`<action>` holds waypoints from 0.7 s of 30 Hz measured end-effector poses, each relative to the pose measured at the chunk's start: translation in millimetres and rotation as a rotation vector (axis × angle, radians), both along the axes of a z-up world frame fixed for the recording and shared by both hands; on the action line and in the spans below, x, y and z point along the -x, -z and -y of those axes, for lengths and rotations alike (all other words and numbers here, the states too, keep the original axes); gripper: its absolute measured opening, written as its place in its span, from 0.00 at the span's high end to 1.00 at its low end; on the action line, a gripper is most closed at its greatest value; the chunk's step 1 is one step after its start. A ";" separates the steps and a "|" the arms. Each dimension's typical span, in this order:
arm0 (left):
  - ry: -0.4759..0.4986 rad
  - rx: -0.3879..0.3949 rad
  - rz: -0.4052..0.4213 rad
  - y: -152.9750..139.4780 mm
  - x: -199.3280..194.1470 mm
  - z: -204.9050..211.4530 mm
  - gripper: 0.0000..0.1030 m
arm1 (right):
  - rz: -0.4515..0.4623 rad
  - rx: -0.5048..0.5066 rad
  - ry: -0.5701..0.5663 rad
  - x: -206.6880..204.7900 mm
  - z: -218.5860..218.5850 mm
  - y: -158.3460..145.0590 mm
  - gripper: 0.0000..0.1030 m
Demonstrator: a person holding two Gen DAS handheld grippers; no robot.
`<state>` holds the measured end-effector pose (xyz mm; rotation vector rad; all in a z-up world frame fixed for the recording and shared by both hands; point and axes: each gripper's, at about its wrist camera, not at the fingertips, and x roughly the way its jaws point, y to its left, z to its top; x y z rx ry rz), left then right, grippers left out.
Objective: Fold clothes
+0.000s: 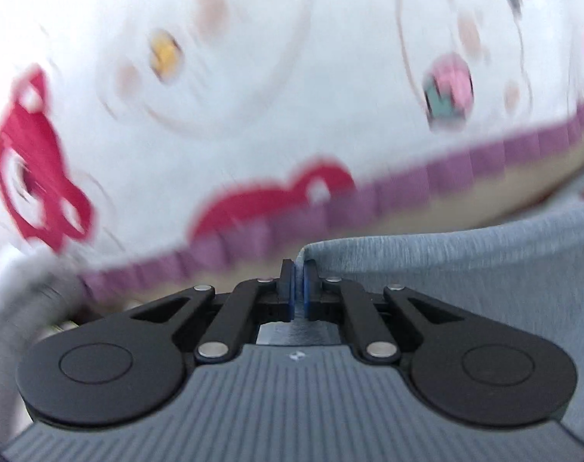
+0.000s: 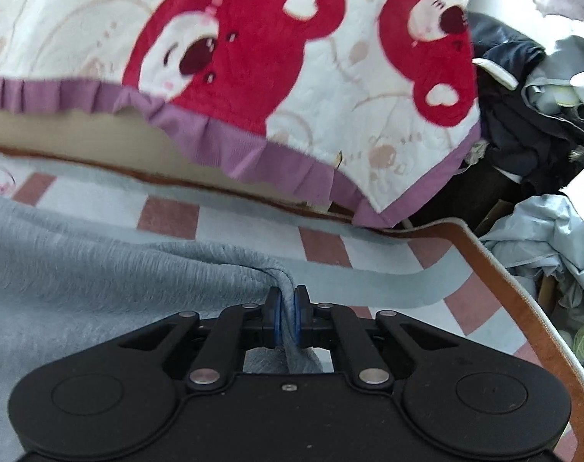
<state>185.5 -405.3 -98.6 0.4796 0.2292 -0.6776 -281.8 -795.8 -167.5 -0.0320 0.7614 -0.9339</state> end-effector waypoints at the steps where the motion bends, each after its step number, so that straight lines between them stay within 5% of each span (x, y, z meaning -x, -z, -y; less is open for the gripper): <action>1: -0.001 0.021 0.024 -12.3 4.1 -4.4 0.96 | 0.001 0.000 -0.009 3.1 -3.5 -3.9 0.94; 13: -0.020 0.263 0.181 -127.2 96.5 -104.3 0.96 | 0.165 0.123 -0.052 43.5 -33.8 -44.2 0.94; 17: 0.016 0.194 0.263 -145.2 101.2 -90.5 0.96 | 0.158 0.144 -0.025 37.6 -33.0 -44.1 0.94; 21: 0.033 0.121 0.152 -132.2 39.5 -32.5 0.96 | 0.191 0.125 0.059 35.0 -22.7 -33.3 0.94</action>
